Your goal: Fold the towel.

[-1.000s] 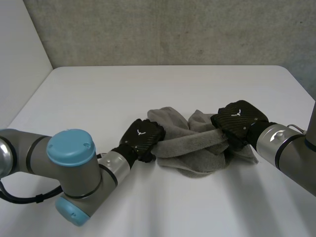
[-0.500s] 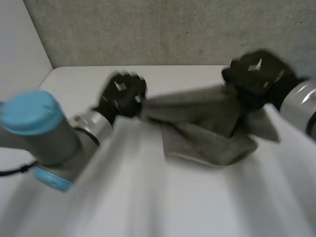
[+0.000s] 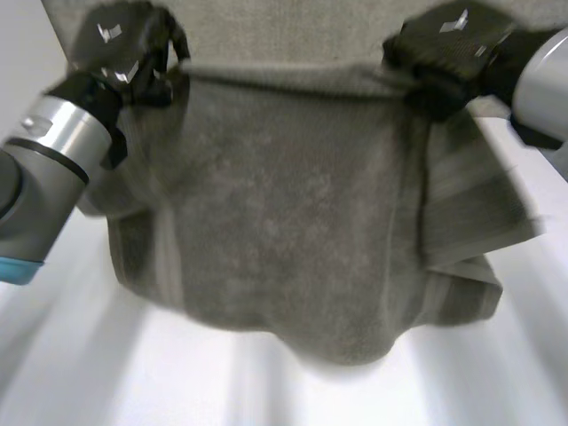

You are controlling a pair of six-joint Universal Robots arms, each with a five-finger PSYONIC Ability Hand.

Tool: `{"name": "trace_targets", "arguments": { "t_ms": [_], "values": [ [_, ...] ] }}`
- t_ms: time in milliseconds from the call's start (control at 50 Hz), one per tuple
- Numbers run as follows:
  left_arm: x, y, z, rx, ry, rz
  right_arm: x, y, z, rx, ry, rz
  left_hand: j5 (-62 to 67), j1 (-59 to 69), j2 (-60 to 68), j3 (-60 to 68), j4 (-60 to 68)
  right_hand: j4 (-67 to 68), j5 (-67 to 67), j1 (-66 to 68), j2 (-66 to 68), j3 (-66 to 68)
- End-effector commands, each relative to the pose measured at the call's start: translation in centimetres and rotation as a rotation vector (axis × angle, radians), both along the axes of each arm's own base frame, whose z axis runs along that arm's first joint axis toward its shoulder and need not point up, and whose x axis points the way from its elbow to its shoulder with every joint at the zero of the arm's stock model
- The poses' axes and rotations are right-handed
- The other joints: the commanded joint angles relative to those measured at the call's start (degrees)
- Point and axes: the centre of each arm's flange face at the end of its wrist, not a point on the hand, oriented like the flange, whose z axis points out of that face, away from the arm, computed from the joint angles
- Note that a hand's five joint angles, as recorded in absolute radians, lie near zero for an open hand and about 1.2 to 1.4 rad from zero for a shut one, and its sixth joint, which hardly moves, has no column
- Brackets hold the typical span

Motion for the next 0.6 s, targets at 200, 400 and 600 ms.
{"name": "trace_targets", "arguments": {
  "t_ms": [200,400,600],
  "values": [
    [0.0,-9.7,2.4,-0.141,-0.042,0.119,5.2,-8.3,0.9,-0.341,-0.058,-0.123,6.72,8.95,3.10,3.38,2.16,0.65,0.81,2.19,2.43,0.62],
    [0.5,-6.9,10.1,-0.343,0.041,0.152,5.0,-6.6,6.5,-0.427,-0.315,-0.103,6.72,8.95,3.10,3.38,2.16,-5.40,-5.25,-3.87,-3.63,-5.44],
    [1.2,-5.8,1.4,-0.103,-0.058,0.132,5.2,-3.9,-5.2,0.088,0.081,0.081,6.72,8.95,3.10,3.38,2.16,-4.56,-4.41,-3.03,-2.79,-4.59]
  ]
}}
